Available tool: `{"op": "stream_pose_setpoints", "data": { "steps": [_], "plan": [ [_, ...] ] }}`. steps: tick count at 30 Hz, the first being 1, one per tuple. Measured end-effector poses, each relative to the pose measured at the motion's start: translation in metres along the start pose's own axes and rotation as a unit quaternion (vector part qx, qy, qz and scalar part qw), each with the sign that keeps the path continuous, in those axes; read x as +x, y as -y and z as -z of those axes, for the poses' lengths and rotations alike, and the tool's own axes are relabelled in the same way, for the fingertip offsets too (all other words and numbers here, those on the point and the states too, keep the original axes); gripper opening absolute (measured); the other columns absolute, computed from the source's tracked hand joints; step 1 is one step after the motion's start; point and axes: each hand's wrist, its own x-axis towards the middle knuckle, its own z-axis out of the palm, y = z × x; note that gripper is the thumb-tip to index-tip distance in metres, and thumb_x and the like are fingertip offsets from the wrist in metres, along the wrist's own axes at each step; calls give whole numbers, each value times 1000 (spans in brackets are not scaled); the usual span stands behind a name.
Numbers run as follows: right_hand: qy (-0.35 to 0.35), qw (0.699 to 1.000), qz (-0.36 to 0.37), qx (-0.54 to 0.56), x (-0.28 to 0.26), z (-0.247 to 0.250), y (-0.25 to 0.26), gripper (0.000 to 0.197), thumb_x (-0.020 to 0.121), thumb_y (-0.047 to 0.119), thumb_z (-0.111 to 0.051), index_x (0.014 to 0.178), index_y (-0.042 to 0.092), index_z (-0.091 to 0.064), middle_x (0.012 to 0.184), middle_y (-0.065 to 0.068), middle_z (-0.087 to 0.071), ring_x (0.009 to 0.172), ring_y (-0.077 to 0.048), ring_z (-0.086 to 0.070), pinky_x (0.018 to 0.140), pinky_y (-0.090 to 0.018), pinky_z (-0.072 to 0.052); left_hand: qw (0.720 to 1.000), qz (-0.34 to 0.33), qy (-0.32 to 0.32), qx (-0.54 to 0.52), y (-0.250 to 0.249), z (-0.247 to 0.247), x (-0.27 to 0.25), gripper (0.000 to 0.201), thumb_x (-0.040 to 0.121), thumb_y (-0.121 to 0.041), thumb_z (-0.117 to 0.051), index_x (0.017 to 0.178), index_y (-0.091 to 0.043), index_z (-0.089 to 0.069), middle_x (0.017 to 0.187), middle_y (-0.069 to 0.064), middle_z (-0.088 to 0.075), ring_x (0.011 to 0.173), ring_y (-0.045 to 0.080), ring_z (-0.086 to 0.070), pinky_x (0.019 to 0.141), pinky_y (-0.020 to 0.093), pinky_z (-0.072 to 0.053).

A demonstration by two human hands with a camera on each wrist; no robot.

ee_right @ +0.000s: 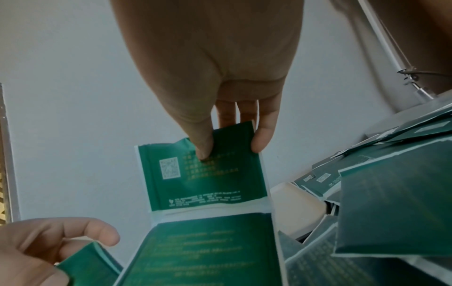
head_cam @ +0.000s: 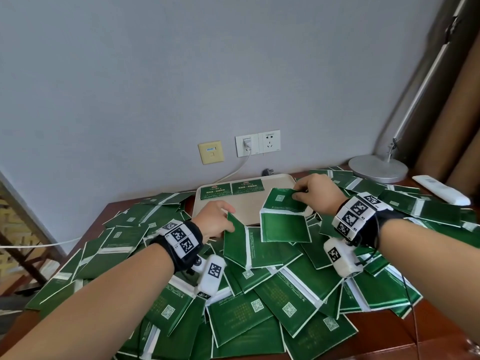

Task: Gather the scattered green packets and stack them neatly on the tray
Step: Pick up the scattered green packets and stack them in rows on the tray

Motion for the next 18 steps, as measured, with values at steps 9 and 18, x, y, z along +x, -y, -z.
{"op": "stream_pose_setpoints", "data": {
  "steps": [9,18],
  "plan": [
    [-4,999,-17,40,0,1,-4,11,83,22,-72,92,17,-76,87,0,-72,80,-15,-65,73,-25,-49,996,-1,-22,87,-19,19,6,43,79,8,-64,114,-16,-62,98,3,-56,86,15,-61,70,28,-55],
    [63,997,14,-37,-10,-8,17,11,81,25,-70,90,26,-76,83,7,-71,79,-12,-65,76,-30,-55,977,-63,74,190,-28,-17,-4,37,87,-35,-71,118,-21,-57,102,7,-67,83,24,-70,75,36,-61]
  ]
}}
